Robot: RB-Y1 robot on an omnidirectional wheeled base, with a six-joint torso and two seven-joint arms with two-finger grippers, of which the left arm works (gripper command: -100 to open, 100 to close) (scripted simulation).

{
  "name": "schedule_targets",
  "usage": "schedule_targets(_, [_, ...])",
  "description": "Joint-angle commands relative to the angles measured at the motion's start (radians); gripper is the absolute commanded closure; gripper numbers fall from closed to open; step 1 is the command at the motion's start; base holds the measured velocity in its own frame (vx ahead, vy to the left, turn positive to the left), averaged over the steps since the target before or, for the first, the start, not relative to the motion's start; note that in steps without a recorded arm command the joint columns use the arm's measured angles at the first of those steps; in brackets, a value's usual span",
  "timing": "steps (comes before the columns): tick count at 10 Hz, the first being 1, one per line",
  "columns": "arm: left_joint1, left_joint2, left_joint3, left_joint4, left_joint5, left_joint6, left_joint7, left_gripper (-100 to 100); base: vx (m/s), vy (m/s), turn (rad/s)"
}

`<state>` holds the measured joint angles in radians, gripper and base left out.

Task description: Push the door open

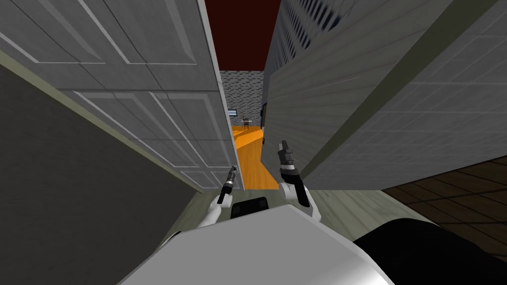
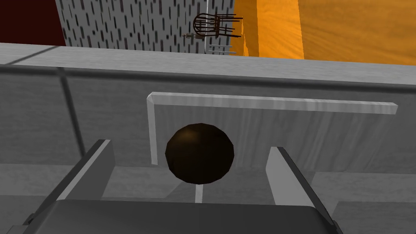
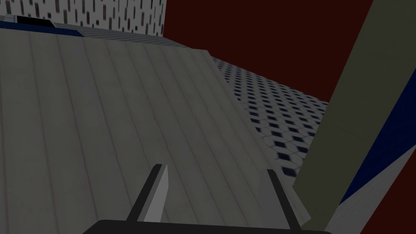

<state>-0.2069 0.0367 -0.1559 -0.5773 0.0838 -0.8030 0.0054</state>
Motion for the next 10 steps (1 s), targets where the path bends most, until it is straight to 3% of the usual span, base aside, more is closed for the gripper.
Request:
schedule_targets(1, [0.000, 0.000, 0.000, 0.000, 0.000, 0.000, 0.000, -100, 0.095, -0.007, 0.002])
schedule_targets(2, [0.000, 0.000, 0.000, 0.000, 0.000, 0.000, 0.000, 100, -0.021, -0.002, 0.005])
schedule_targets(7, [0.000, 0.000, 0.000, 0.000, 0.000, 0.000, 0.000, 100, -0.016, 0.002, -0.002])
schedule_targets(8, [0.000, 0.012, 0.012, 0.003, 0.005, 0.001, -0.010, 100, 0.092, -0.027, 0.043])
schedule_targets(10, [0.000, 0.018, 0.021, 0.004, 0.010, -0.001, -0.017, 100, 0.152, -0.057, 0.026])
